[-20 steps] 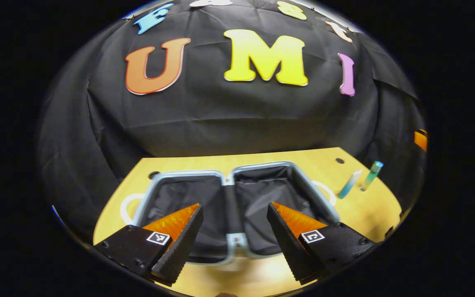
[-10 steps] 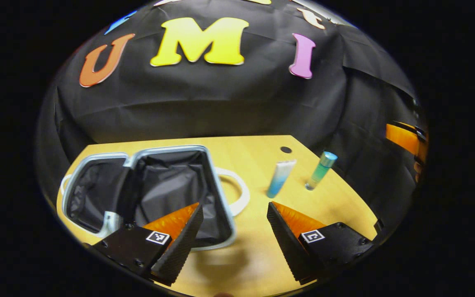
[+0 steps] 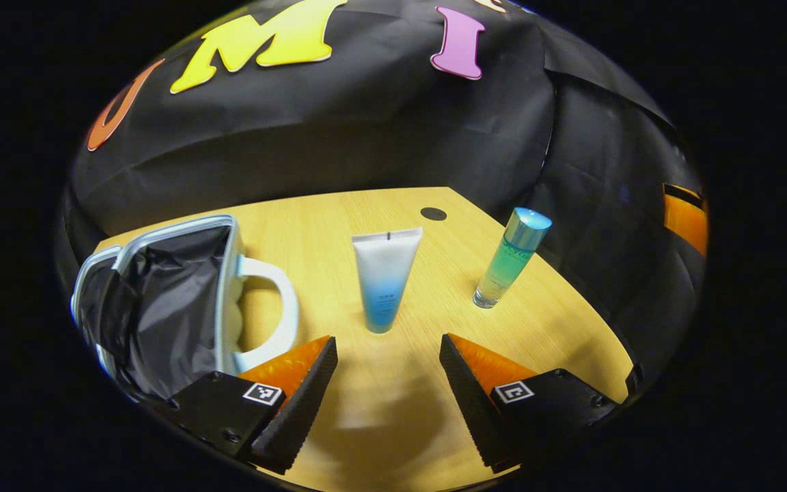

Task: First open the suitcase, pack the skin care products into it, and then close the suitcase.

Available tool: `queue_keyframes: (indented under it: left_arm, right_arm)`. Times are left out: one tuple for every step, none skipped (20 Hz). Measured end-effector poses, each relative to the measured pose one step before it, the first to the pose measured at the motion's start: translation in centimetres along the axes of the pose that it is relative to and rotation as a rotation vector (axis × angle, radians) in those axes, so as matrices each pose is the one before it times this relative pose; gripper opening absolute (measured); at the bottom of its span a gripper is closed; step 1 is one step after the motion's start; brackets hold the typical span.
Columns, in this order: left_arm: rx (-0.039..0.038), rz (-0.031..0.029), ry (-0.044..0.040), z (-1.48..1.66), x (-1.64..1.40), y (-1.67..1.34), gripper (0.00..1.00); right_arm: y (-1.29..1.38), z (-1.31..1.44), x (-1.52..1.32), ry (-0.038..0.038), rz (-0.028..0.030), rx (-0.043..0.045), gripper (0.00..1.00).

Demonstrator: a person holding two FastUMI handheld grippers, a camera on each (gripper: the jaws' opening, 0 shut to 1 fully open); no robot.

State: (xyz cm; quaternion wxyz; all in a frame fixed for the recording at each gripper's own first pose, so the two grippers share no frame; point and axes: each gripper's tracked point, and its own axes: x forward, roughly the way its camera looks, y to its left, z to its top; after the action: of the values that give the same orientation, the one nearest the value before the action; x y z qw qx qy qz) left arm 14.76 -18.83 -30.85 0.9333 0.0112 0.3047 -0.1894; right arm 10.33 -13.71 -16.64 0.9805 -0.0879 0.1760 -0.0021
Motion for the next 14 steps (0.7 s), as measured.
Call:
queue_keyframes:
  left_arm:
    - [0.00081,0.00361,0.00882,-0.087,1.061,-0.075,0.96]
    - [0.00365,0.01775,0.00033,0.063,1.155,0.156,0.95]
    - [0.00192,0.0099,-0.00188,0.161,0.926,0.115,1.0]
    - [-0.00134,0.00902,-0.00615,0.262,0.988,0.048,0.94]
    - [-0.00246,0.00818,-0.00056,0.205,0.905,0.178,0.91]
    - [0.00192,0.01752,-0.00153,0.229,0.746,0.174,0.88]
    - [0.00649,0.01576,-0.00274,0.233,0.623,0.275,0.87]
    - [0.01045,0.01995,-0.00465,0.286,0.532,0.331,0.82]
    - [0.00516,0.00671,-0.00451,0.223,0.488,0.116,0.78]
    - [0.00102,-0.00211,-0.00386,-0.009,0.437,-0.109,0.71]
    - [0.00479,-0.0006,-0.00713,0.073,0.35,-0.101,0.72]
    - [0.00587,-0.00083,-0.00258,0.124,0.088,-0.03,0.57]
    - [0.00494,-0.00132,-0.0068,0.084,0.248,0.033,0.51]
    - [-0.00012,0.00117,-0.00358,0.008,0.002,0.022,0.49]
  right_arm:
    - [-0.184,-0.716,0.471,0.02075,0.00801,0.00088,0.81]
    - [-0.203,-0.73,0.349,0.01761,0.00696,0.00219,0.81]
    - [-0.258,-0.555,0.308,0.01308,0.00347,0.00479,0.81]
    - [-0.06,-0.502,0.387,0.00971,0.00767,0.00571,0.81]
    - [-0.071,-0.371,0.349,0.00953,0.00489,0.00087,0.81]
    - [-0.151,-0.493,0.362,0.00868,0.00268,-0.00036,0.81]
    - [-0.128,-0.37,0.305,0.00962,0.0053,0.00281,0.81]
    - [-0.138,-0.371,0.365,0.00773,0.00275,0.00179,0.81]
    - [-0.193,-0.372,0.289,0.0083,0.00099,-0.00111,0.82]
    - [-0.143,-0.354,0.299,0.00565,0.00171,0.00012,0.81]
    - [-0.145,-0.246,0.286,0.0052,-0.00092,-0.00024,0.81]
    - [0.054,-0.135,0.35,0.00194,0.00272,0.00385,0.81]
    - [0.028,-0.045,0.405,-0.00134,0.00577,0.00402,0.81]
    - [0.207,-0.065,0.469,-0.0048,0.00539,0.00097,0.8]
